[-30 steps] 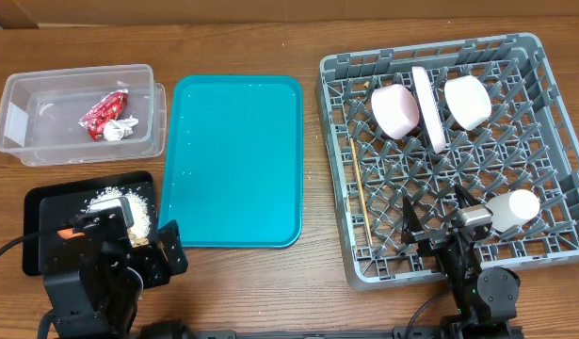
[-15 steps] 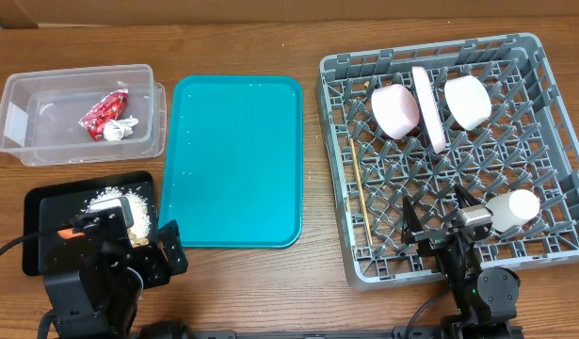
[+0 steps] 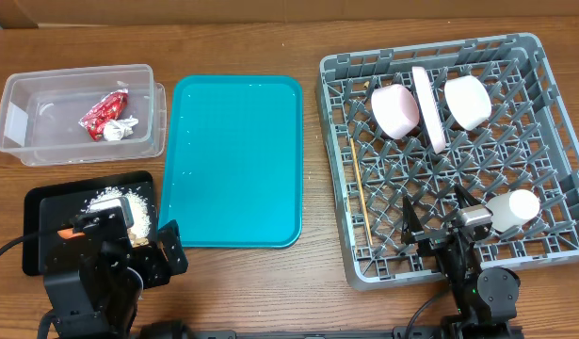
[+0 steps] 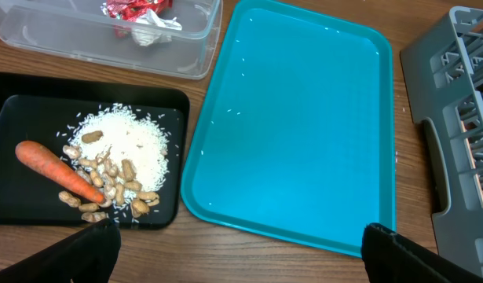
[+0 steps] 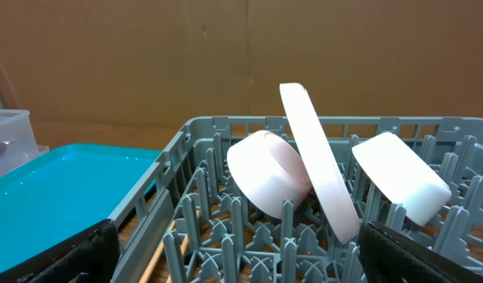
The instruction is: Sort waste into correct bins and load items into the dishwasher
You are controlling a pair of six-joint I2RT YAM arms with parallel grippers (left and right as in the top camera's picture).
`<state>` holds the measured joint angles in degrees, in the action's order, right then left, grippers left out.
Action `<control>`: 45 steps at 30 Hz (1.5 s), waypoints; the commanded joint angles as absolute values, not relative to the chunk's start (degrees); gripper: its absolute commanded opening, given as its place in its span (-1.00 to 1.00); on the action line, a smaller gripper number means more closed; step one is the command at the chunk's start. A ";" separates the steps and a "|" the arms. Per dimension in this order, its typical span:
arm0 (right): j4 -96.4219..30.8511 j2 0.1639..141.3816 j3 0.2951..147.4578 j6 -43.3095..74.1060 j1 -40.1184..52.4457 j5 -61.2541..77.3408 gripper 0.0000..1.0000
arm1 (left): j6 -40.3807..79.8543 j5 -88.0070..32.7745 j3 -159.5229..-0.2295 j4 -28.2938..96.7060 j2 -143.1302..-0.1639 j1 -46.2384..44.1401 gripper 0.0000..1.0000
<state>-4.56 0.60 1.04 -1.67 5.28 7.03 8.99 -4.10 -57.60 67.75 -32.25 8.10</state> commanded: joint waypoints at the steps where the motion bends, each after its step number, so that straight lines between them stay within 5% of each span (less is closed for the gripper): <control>1: -4.36 0.16 0.49 -1.32 5.17 6.52 1.00 | 9.41 -4.47 -57.39 67.68 -31.86 8.05 1.00; 10: -4.36 0.16 0.49 -1.32 5.17 6.52 1.00 | 8.12 0.16 -56.18 67.05 -29.39 7.66 1.00; 20: -4.36 0.16 0.49 -1.32 5.17 6.52 1.00 | 9.43 -0.91 -18.55 26.68 -3.01 5.15 1.00; 28: -4.36 0.16 0.49 -1.32 5.17 6.52 1.00 | 9.34 -1.17 -0.32 -2.48 -0.21 5.17 0.99; 45: -4.36 0.16 0.49 -1.32 5.17 6.52 1.00 | 11.57 -1.48 -0.30 4.40 -0.25 5.19 1.00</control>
